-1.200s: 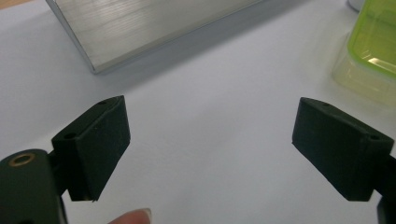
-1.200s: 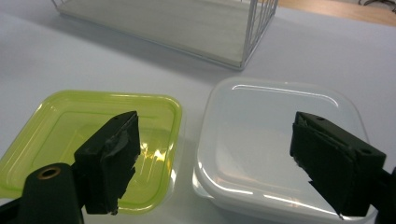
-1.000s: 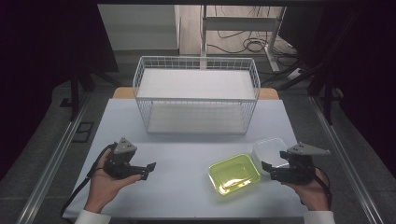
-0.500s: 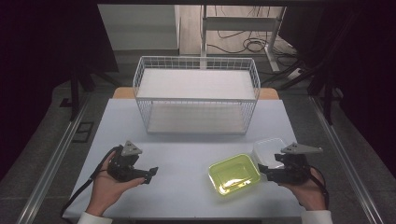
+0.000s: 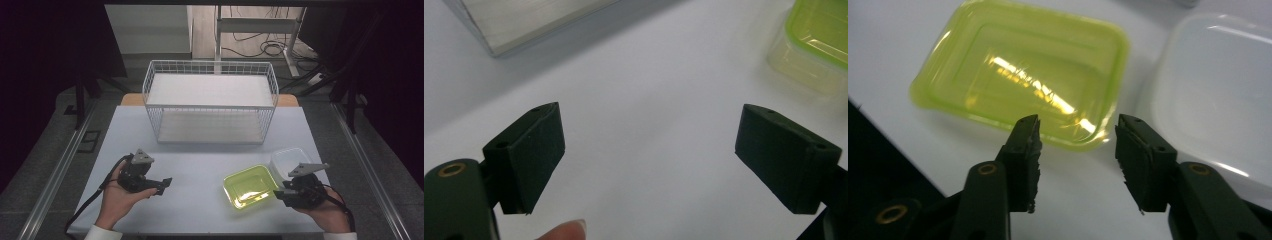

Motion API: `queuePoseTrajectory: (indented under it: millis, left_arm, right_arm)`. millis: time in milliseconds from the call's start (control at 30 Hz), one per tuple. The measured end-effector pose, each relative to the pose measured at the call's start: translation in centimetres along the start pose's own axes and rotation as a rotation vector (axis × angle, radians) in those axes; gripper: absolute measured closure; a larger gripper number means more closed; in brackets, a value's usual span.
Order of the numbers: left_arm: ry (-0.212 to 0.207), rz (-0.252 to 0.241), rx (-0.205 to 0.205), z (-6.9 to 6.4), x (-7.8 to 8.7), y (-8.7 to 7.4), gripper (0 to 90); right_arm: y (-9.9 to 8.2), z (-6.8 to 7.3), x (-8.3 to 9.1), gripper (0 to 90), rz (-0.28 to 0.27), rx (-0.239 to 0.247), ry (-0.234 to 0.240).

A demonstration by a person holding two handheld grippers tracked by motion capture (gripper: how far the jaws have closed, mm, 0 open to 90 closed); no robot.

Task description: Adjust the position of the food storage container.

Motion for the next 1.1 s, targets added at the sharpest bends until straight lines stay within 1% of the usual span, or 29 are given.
queuePoseTrajectory:
  millis: [33,67,100,133,167,200,233,300,367,400,433,467,567,733,767,800,833,867,900,933,967,1000,1100]
  left_arm:
    - [0.0,0.0,0.0,0.0,0.0,0.0,12.0]
    - [0.004,0.014,-0.017,-0.2,-0.2,0.0,11.9]
    - [0.004,0.014,-0.017,-0.2,-0.2,0.0,11.8]
    - [0.005,0.017,-0.017,-0.2,-0.3,0.0,11.8]
    - [0.005,0.017,-0.017,-0.2,-0.3,0.0,11.8]
    - [0.006,0.018,-0.019,-0.2,-0.3,0.0,11.8]
    - [0.006,0.018,-0.019,-0.2,-0.3,0.0,11.8]
    - [0.005,0.018,-0.02,-0.2,-0.3,-0.1,11.8]
    - [0.003,0.018,-0.021,-0.2,-0.3,-0.1,11.8]
    - [0.005,0.023,-0.025,-0.3,-0.4,-0.1,11.7]
    - [0.005,0.023,-0.025,-0.3,-0.4,-0.1,11.7]
    - [0.006,0.031,-0.03,-0.3,-0.6,-0.2,11.6]
    - [0.005,0.038,-0.033,-0.4,-0.7,-0.2,11.5]
    - [0.006,0.055,-0.046,-0.6,-1.2,-0.3,11.3]
    - [0.006,0.055,-0.046,-0.6,-1.2,-0.3,11.2]
    - [0.006,0.062,-0.05,-0.6,-1.3,-0.4,11.2]
    - [0.006,0.062,-0.05,-0.6,-1.3,-0.4,11.1]
    - [0.01,0.063,-0.05,-0.6,-1.4,-0.4,10.9]
    - [0.01,0.063,-0.05,-0.6,-1.4,-0.4,10.9]
    - [0.013,0.064,-0.049,-0.6,-1.4,-0.4,10.9]
    - [0.013,0.064,-0.049,-0.6,-1.4,-0.4,10.9]
    - [0.013,0.064,-0.05,-0.6,-1.4,-0.4,10.9]
    - [0.014,0.068,-0.052,-0.6,-1.5,-0.4,10.9]
  right_arm:
    - [0.0,0.0,0.0,53.4,0.0,0.0,0.0]
    - [0.0,0.6,-0.3,56.8,0.02,0.029,0.017]
    - [0.0,0.6,-0.3,56.8,0.02,0.029,0.017]
    - [-0.1,1.1,-0.7,60.1,0.041,0.045,0.028]
    - [-0.2,1.3,-1.0,61.1,0.053,0.053,0.033]
    - [-0.5,1.7,-1.3,63.1,0.079,0.074,0.038]
    - [-0.5,1.7,-1.3,63.1,0.079,0.074,0.038]
    - [-0.9,2.1,-1.9,66.4,0.123,0.104,0.037]
    - [-1.1,2.4,-2.3,69.4,0.153,0.123,0.044]
    - [-1.2,2.4,-2.7,72.1,0.178,0.129,0.042]
    - [-1.2,2.4,-2.7,72.1,0.178,0.129,0.042]
    - [-1.4,2.3,-3.0,74.4,0.193,0.125,0.04]
    - [-1.6,2.0,-3.2,76.8,0.202,0.117,0.045]
    - [-2.3,0.3,-3.4,88.3,0.213,0.052,-0.026]
    - [-2.3,0.3,-3.4,88.3,0.213,0.052,-0.026]
    - [-2.4,0.0,-3.6,89.0,0.216,0.039,-0.045]
    - [-2.4,0.0,-3.6,89.0,0.216,0.039,-0.045]
    - [-2.3,-0.3,-4.0,89.1,0.222,0.038,-0.068]
    - [-2.3,-0.3,-4.0,89.1,0.222,0.038,-0.068]
    - [-2.2,-0.5,-4.3,89.1,0.23,0.033,-0.087]
    - [-2.2,-0.5,-4.3,89.1,0.23,0.033,-0.087]
    - [-2.1,-0.7,-4.4,89.2,0.217,0.019,-0.09]
    - [-2.0,-0.8,-4.7,89.2,0.209,0.012,-0.093]
Point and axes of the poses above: each handheld gripper's, and its own axes: x roughly backward along the jaws, y roughly out of its top, z roughly to its left, the point moved 1 cm from there along -x, roughly forward along the jaws, and after that the axes turned 7 degrees about x, right-handed, at the moved point
